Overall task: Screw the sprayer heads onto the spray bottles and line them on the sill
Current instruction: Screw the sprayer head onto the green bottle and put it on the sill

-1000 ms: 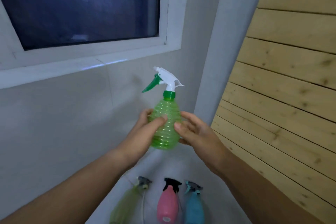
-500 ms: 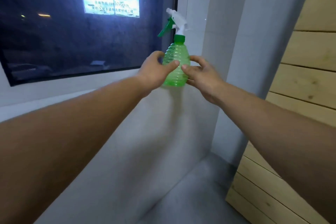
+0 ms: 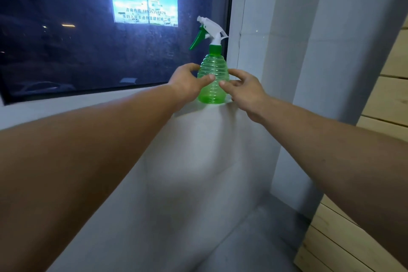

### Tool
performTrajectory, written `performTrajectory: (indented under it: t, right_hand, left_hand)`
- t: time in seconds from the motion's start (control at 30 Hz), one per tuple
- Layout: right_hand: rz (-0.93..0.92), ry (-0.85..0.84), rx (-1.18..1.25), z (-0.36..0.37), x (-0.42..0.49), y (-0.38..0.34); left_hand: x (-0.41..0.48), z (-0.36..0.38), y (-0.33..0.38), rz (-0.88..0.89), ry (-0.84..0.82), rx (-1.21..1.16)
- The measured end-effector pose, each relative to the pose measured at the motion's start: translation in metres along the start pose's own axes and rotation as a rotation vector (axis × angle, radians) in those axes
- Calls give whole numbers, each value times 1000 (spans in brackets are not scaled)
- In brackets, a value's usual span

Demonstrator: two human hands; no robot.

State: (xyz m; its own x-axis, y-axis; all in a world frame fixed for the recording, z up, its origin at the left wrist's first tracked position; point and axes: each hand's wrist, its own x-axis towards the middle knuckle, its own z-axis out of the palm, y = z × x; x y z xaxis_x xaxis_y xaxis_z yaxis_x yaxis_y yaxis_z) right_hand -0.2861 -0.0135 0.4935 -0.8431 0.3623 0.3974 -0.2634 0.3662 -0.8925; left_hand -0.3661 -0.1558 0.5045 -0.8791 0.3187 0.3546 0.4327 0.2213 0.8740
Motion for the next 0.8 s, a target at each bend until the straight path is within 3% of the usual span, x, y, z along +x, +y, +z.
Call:
performTrajectory:
  t: [0.37,0.5,0.6,0.7,0.8]
  right_hand:
    - [36,19,-44,0,3,8]
    - [53,56,-68,-19,-16,15]
    - [61,81,-104,-40,-50,25]
    - [141,76,-150,-66,-100,51]
    - [283,53,-233,-89,-164,94]
  left_hand:
    - [-8,3,8,-19,23,69]
    - [-35,-5,17,15,126,115]
    - [-77,-1,19,78,191,13]
    - [-129,22,5,77,67,-133]
    - [-179,65,-40,-117,-190,-171]
